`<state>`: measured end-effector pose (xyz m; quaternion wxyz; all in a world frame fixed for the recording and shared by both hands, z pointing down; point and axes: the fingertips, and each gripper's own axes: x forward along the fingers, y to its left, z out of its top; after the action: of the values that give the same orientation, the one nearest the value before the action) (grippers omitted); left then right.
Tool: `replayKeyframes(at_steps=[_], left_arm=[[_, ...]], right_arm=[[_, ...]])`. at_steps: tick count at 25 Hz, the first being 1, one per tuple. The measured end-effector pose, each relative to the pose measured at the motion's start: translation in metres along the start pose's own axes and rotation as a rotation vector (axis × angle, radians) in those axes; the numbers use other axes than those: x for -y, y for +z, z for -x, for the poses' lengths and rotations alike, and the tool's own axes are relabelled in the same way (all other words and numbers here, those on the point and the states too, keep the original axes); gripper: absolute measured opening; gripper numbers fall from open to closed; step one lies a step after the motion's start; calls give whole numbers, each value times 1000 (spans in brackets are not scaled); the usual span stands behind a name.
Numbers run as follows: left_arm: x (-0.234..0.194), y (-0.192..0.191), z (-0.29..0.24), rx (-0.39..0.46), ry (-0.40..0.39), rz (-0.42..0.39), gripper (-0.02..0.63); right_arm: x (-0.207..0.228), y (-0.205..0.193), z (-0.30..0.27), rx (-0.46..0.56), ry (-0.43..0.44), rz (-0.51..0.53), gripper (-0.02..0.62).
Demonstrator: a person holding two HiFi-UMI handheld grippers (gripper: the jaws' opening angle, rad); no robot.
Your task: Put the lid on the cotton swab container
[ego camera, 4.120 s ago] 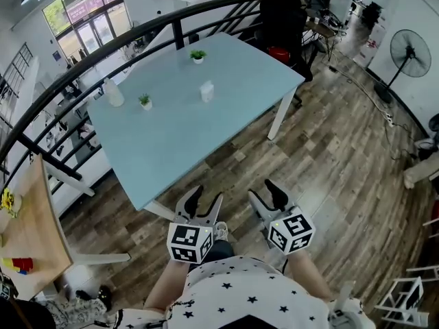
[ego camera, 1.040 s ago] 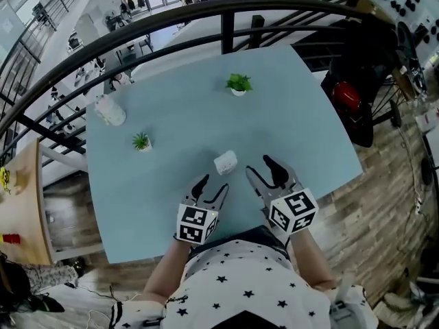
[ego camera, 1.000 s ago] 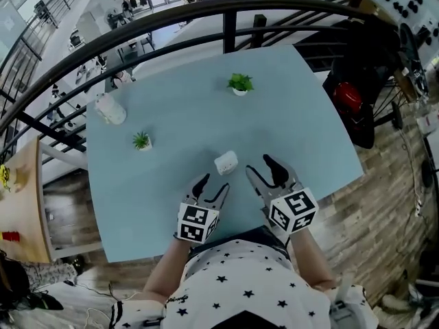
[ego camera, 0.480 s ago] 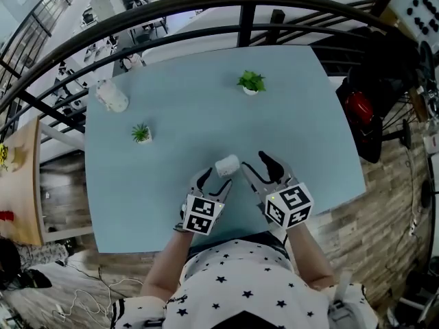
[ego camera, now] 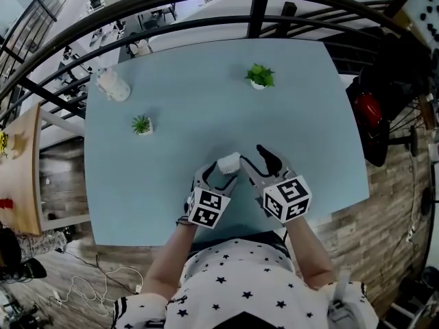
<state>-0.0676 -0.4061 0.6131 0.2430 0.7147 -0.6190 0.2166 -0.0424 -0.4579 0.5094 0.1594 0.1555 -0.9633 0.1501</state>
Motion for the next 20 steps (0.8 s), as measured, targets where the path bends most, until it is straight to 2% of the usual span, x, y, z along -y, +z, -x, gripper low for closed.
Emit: replayKeyframes(at_steps=[9,13,20], left_arm=[[-5,-3,-19,-14,9,1,281],[-4,-5,-21,-19,6,-15,250],[-4,-5,-22,-16,2,-25,247]], right_arm=[[1,-14,-27,-67,25,10,215],[1,-19,-36,-90,34,14,215],[1,-31,-45,-135,50,13,215]])
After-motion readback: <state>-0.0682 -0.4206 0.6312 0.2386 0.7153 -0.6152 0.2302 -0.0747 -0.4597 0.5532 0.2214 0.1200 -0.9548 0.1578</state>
